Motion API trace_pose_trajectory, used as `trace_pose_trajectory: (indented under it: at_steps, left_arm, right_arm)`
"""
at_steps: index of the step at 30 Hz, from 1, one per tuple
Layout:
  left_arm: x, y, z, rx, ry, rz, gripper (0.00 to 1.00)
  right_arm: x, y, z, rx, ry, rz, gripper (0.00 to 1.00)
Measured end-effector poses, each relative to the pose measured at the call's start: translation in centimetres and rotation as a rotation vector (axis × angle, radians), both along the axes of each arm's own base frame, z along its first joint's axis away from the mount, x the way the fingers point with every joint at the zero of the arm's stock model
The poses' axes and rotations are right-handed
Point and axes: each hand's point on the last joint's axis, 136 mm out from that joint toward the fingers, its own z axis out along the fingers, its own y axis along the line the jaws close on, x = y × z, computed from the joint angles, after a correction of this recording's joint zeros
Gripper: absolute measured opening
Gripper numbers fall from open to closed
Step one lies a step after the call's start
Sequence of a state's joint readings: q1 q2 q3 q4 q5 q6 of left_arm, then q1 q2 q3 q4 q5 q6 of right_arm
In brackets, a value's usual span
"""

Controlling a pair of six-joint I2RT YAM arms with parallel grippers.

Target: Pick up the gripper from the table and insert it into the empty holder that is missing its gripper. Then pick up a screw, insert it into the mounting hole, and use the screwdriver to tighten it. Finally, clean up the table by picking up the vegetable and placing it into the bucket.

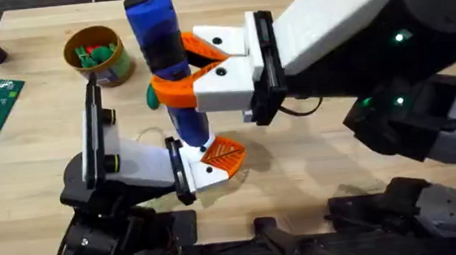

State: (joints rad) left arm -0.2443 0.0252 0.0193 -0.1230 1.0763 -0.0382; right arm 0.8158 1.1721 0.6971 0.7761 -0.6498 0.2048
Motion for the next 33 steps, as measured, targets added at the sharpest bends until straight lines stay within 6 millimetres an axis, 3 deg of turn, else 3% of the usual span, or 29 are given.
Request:
trace_pose_trajectory:
  at_steps: [24, 28, 33]
  left_arm:
    - [0.0, 0.0, 0.0, 0.000, 0.000, 0.000, 0.018]
    - [0.0, 0.0, 0.0, 0.000, 0.000, 0.000, 0.017]
    - [0.0, 0.0, 0.0, 0.000, 0.000, 0.000, 0.017]
  right_arm:
    - [0.1, 0.0, -0.4, -0.016, 0.015, -0.003, 0.047]
    - [1.2, -0.5, -0.4, -0.014, 0.035, -0.030, 0.047]
    - [1.3, -0.9, 0.6, 0.027, 0.046, -0.028, 0.047]
